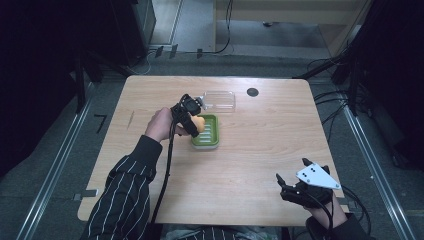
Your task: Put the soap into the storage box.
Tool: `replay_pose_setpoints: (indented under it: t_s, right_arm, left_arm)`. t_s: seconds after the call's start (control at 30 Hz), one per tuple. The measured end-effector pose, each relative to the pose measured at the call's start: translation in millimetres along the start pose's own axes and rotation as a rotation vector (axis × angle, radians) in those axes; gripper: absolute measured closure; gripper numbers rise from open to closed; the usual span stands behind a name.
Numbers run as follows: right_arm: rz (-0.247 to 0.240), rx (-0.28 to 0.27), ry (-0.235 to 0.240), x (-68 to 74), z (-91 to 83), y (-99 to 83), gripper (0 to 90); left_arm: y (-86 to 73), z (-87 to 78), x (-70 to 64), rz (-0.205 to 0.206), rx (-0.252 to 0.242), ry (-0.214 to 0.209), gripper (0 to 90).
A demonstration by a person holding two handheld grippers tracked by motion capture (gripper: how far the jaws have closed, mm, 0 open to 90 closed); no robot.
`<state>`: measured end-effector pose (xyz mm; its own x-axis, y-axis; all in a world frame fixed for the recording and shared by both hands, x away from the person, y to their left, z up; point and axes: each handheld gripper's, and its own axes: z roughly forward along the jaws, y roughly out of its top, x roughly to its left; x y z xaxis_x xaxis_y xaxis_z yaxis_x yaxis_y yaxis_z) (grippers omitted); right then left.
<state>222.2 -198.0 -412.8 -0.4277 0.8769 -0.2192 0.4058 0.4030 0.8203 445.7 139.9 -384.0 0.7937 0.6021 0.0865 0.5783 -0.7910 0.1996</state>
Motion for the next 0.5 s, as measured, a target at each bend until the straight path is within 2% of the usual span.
replay_pose_setpoints:
  t_s: [0.2,0.23,0.5]
  right_arm:
    - [0.0,0.0,0.0,0.0,-0.2,0.0,13.7]
    - [-0.001,-0.001,0.001,0.0,-0.1,0.0,13.7]
    - [0.0,0.0,0.0,-0.1,-0.2,-0.1,13.7]
  left_arm:
    - [6.7,8.3,-1.1,0.001,0.001,0.004,39.3]
    - [7.9,9.4,-1.1,0.014,0.009,0.006,39.3]
    - [14.6,20.0,-2.2,0.024,0.0,0.013,39.3]
